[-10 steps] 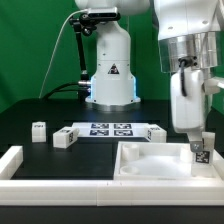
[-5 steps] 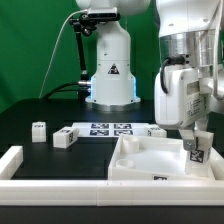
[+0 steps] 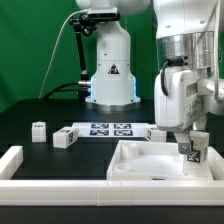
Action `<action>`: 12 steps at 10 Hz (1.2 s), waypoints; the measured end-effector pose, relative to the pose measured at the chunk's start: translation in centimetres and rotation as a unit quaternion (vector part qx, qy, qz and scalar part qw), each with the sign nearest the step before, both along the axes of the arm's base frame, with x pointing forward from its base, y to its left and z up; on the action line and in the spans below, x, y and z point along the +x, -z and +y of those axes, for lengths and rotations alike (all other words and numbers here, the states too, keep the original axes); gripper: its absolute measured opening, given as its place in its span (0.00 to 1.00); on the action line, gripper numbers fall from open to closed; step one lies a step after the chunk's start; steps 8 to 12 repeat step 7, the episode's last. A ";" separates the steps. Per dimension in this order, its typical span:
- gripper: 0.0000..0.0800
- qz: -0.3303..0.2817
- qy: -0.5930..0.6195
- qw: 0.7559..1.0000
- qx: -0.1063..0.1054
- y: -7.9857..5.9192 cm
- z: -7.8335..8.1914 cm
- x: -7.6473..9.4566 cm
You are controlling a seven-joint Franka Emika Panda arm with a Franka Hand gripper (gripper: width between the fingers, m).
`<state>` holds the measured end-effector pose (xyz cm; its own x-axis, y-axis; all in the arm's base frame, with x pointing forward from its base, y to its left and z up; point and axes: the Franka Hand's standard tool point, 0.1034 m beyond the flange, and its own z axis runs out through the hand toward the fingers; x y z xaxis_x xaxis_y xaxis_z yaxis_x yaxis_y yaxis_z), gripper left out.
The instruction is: Assemble one leg
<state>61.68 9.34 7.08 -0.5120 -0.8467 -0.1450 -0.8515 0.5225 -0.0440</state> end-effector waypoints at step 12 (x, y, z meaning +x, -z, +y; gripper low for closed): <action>0.81 0.000 0.000 1.000 0.000 0.0 0.0 0.0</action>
Offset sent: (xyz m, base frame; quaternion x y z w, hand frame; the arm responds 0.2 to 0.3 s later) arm 0.0000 0.0000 0.0000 0.0000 0.0000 0.0000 1.0000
